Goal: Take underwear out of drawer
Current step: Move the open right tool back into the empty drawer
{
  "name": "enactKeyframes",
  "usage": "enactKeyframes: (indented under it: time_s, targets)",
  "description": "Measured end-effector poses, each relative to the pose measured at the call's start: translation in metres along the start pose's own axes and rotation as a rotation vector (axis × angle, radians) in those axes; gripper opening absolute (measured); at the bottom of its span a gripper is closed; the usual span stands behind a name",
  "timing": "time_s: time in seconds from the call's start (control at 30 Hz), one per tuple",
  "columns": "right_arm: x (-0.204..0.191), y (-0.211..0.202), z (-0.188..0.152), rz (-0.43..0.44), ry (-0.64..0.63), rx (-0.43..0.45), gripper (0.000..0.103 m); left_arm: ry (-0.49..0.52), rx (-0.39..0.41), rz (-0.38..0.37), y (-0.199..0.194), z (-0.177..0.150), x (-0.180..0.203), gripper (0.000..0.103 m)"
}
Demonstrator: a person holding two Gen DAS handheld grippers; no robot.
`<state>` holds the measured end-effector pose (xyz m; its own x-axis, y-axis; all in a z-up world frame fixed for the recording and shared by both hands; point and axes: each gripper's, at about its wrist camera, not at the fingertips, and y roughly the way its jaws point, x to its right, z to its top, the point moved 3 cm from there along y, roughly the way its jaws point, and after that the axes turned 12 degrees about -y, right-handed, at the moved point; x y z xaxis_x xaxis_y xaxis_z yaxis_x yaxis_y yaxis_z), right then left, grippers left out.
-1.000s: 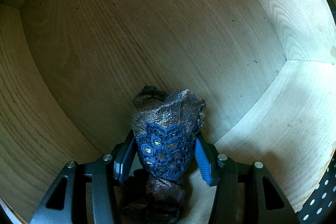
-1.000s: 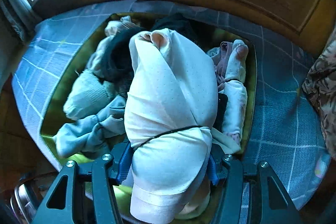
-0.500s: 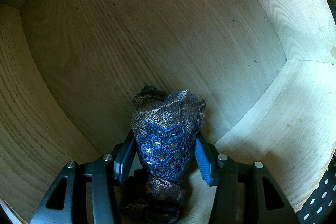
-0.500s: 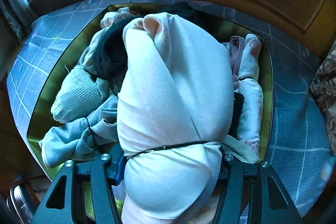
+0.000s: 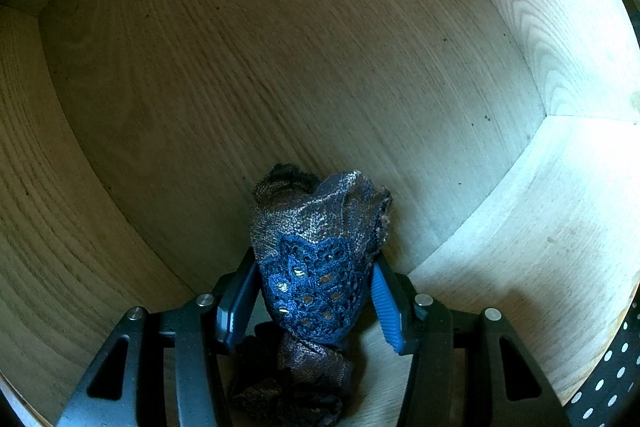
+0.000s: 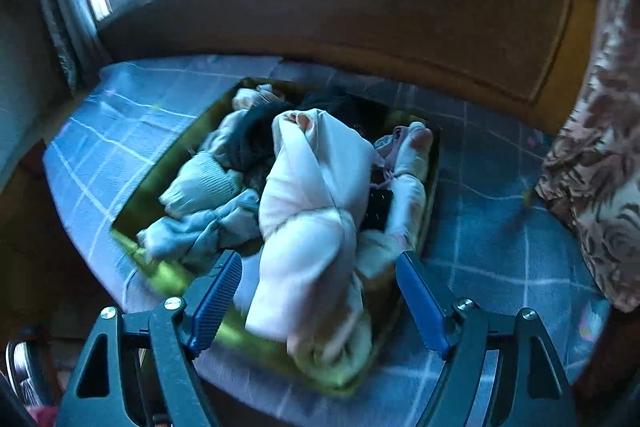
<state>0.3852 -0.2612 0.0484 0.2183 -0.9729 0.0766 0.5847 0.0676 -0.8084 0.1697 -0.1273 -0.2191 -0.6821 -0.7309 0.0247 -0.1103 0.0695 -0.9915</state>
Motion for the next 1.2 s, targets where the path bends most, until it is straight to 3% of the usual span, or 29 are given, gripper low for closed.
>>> enactKeyframes:
  time_s: [0.13,0.3,0.33,0.43,0.53,0.6,0.8,0.87,1.13,1.2]
  targets:
    - [-0.009,-0.026,-0.035,0.022,-0.005,0.054,0.085,0.002,0.000,0.000,0.000,0.000,0.001,0.052]
    - [-0.035,-0.035,-0.099,0.130,-0.017,0.060,0.083,0.002,-0.001,0.001,-0.001,0.000,0.001,0.052]
    - [-0.041,-0.037,-0.109,0.138,-0.031,0.054,0.081,0.002,-0.001,0.001,-0.001,0.000,0.000,0.052]
    - [-0.062,-0.038,-0.141,0.118,-0.102,0.035,0.062,0.002,-0.002,0.001,-0.001,0.001,0.001,0.052]
    - [-0.077,-0.024,-0.170,0.145,-0.136,-0.031,0.052,0.002,-0.002,0.002,-0.001,0.001,0.001,0.052]
    - [-0.084,-0.001,-0.187,0.157,-0.136,-0.104,0.051,0.003,-0.001,0.002,-0.001,0.001,0.001,0.052]
    - [-0.091,0.063,-0.220,0.076,-0.148,-0.231,0.048,0.002,-0.002,0.003,-0.002,0.001,0.000,0.052]
    - [-0.093,0.080,-0.228,0.089,-0.132,-0.271,0.048,0.000,-0.003,0.003,-0.002,0.002,0.000,0.052]
    - [-0.096,0.106,-0.241,0.128,-0.106,-0.301,0.048,0.008,0.009,-0.040,-0.007,0.001,-0.003,0.052]
    - [-0.091,0.113,-0.238,0.133,-0.103,-0.308,0.048,0.004,0.025,-0.042,-0.008,0.001,-0.006,0.045]
